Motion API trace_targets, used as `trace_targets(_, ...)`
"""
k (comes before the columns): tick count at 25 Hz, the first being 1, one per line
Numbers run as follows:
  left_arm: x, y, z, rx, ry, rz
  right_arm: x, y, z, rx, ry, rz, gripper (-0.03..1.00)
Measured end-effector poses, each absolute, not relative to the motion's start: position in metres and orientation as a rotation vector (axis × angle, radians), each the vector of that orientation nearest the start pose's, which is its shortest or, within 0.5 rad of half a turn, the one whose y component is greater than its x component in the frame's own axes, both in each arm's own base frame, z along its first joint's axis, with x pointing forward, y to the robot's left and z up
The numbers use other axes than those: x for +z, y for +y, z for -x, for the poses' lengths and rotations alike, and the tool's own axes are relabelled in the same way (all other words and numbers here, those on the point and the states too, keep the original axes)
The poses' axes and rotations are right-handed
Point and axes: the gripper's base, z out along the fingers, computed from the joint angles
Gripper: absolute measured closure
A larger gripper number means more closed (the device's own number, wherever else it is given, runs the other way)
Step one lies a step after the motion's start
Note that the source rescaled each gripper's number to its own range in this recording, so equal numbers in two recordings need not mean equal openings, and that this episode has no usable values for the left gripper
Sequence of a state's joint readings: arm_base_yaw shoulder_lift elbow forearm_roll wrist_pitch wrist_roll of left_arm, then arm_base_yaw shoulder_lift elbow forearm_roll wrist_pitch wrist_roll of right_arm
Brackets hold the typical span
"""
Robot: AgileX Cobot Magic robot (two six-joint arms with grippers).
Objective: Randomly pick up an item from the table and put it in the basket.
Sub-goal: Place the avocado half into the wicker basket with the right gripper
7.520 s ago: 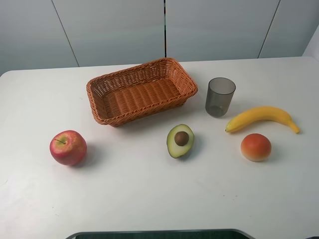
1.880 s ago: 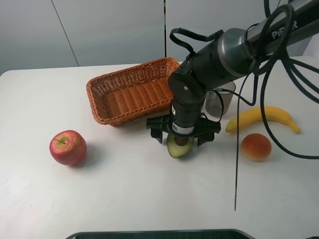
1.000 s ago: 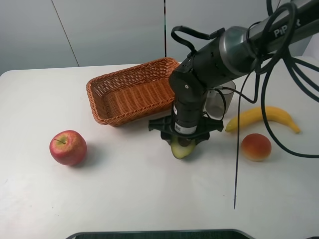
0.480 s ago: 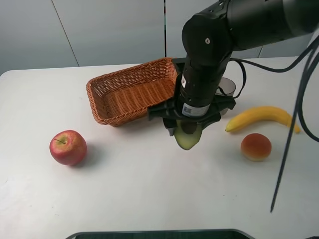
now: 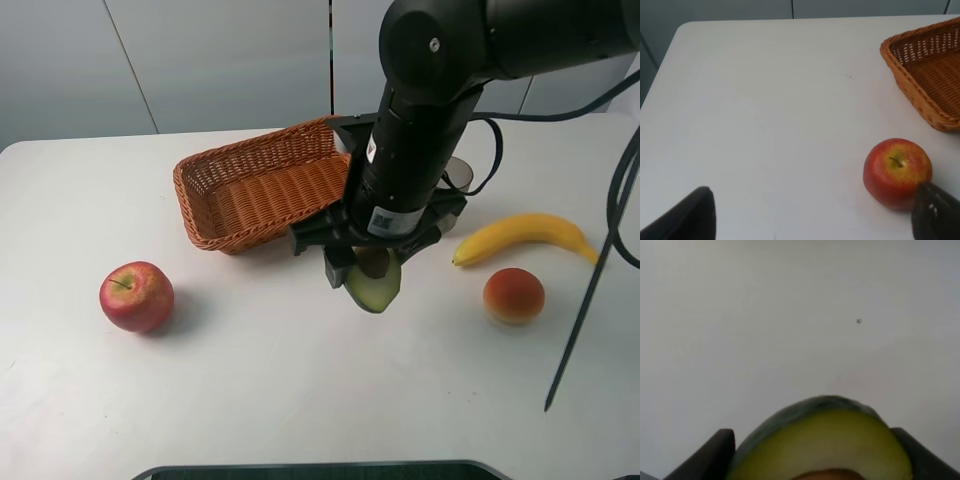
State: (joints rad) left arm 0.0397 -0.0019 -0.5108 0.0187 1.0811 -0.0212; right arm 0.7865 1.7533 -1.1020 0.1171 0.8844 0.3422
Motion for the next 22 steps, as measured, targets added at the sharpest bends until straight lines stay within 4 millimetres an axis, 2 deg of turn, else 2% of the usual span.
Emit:
trace_targets(3, 0.279, 0.001, 0.007, 0.034, 2.051, 0.064, 0.192, 0.233, -0.23, 0.235, 3.006, 0.576, 0.96)
trace_targets(7, 0.279, 0.001, 0.007, 0.034, 2.051, 0.064, 0.206, 0.242, -0.242, 0.263, 2.932, 0.62, 0.96)
trace_targets(11, 0.279, 0.001, 0.007, 0.034, 2.051, 0.064, 0.215, 0.252, -0.266, 0.269, 2.874, 0.638, 0.96)
trace_targets(22, 0.279, 0.001, 0.007, 0.034, 2.051, 0.064, 0.209, 0.289, -0.322, 0.177, 2.721, 0.724, 0.96)
